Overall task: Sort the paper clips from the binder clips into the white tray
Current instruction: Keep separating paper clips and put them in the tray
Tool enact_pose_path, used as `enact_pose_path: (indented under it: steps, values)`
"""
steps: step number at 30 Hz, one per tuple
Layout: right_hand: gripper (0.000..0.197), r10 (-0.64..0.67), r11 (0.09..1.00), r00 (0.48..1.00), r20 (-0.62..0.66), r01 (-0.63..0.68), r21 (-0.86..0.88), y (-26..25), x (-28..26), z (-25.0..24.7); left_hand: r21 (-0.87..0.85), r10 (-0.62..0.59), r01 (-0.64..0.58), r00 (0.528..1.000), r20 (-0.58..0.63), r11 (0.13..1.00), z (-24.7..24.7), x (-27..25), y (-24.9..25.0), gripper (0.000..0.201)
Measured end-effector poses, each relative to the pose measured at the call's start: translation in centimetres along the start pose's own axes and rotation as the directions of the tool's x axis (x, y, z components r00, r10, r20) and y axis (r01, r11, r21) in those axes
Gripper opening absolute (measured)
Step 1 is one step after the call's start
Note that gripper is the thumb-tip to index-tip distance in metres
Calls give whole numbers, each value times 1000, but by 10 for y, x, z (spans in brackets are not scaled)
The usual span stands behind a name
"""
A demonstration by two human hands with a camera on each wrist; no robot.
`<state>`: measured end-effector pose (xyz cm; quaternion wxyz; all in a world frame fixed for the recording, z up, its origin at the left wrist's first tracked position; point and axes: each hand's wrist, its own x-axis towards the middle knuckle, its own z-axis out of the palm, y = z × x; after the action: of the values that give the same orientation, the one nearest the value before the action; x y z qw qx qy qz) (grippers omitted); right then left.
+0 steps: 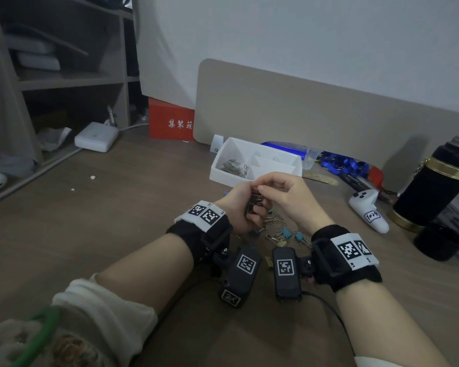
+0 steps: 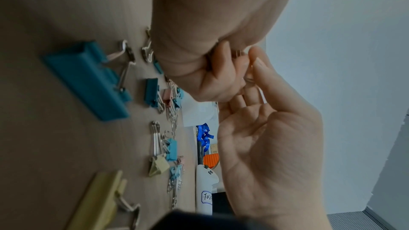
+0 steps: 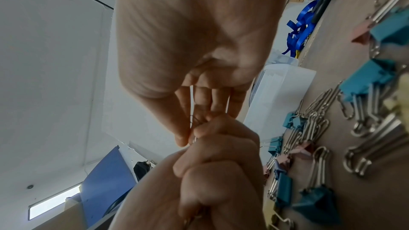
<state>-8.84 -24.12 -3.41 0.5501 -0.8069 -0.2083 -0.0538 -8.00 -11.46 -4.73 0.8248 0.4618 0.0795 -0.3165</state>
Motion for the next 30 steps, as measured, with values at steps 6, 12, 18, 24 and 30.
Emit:
enact_pose_path:
  steps: [6, 12, 18, 24, 30]
  values:
    - [17, 27, 1000, 991, -130, -28, -8, 4, 5, 0, -56, -45, 46, 999, 16, 997, -3, -2, 2, 37]
    - [28, 163, 937, 920, -356, -258, -237, 27, 10, -25, -79, -55, 55, 999, 3, 995, -4, -5, 5, 42]
    - [51, 420, 798, 902, -97, -418, -434, 32, 5, -32, -50, -23, 22, 999, -21, 998, -3, -7, 5, 38]
    - [59, 491, 735, 867, 83, -361, -574, 38, 13, -23, -19, -6, 5, 1000, -21, 1000, -2, -9, 5, 34]
    - [51, 527, 648, 843, 109, -316, -693, 37, 17, -21, -6, -7, 7, 1000, -11, 1000, -2, -7, 4, 34]
